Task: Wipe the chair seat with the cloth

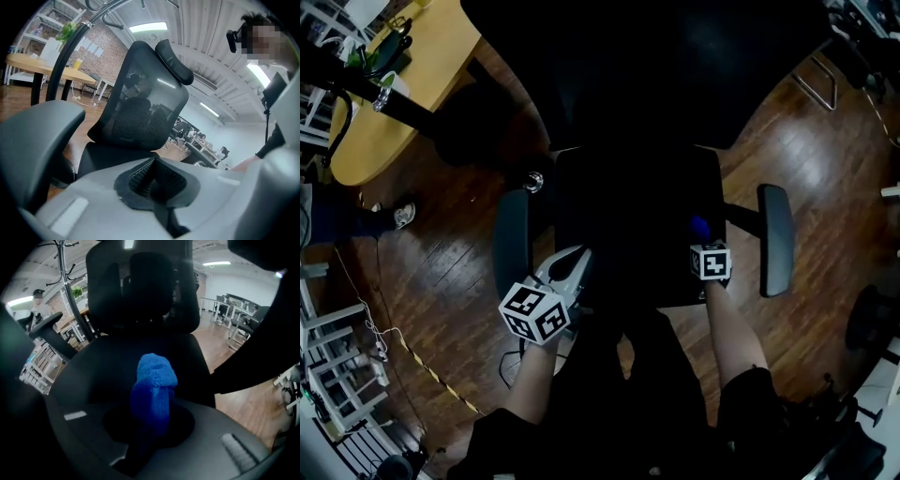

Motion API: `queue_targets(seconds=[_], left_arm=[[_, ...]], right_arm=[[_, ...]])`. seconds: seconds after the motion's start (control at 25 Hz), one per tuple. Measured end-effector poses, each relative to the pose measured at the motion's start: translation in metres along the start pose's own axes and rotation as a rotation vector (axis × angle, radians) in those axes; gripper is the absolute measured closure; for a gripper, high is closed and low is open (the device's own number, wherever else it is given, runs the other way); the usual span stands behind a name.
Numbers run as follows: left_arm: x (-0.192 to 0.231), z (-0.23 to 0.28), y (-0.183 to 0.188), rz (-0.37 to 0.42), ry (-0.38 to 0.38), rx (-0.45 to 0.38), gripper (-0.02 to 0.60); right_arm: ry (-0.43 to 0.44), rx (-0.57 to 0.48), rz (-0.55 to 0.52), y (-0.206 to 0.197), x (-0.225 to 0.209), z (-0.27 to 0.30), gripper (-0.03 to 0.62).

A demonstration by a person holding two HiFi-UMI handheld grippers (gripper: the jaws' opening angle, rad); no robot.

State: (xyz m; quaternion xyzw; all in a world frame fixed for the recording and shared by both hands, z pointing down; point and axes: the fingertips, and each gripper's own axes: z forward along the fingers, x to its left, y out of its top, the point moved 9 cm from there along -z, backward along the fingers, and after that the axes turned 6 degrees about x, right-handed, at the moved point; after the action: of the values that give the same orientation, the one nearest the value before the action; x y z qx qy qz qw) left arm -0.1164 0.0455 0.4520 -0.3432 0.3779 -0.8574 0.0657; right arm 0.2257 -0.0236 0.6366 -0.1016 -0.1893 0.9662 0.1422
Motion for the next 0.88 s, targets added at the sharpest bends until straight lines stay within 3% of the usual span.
queue_targets(seconds=[0.28,0.48,0.6,0.88], left_arm=[[-0.009,0.009,0.011,0.024,-0.018,-0.016,0.578],[-0.006,0.006,0.011,0.025,-0.020,-0.025,0.578],[-0.003,0.001,0.010,0.014,-0.014,-0.043,0.578],[0.006,-0.017,0.012,-0.013,0.025,-0.103,0.578]], right_arm=[[-0.047,-0.037,0.022,0.000,-0.012,-0.014,0.554],[-0.049,-0.050,0.100,0.000,0.001,-0.008,0.554],[0.008,-0.059,0.040,0.016,0.037,-0.003,0.554],[0.306,-0.012,-0.088,0.025,0.172,0.031,0.554]])
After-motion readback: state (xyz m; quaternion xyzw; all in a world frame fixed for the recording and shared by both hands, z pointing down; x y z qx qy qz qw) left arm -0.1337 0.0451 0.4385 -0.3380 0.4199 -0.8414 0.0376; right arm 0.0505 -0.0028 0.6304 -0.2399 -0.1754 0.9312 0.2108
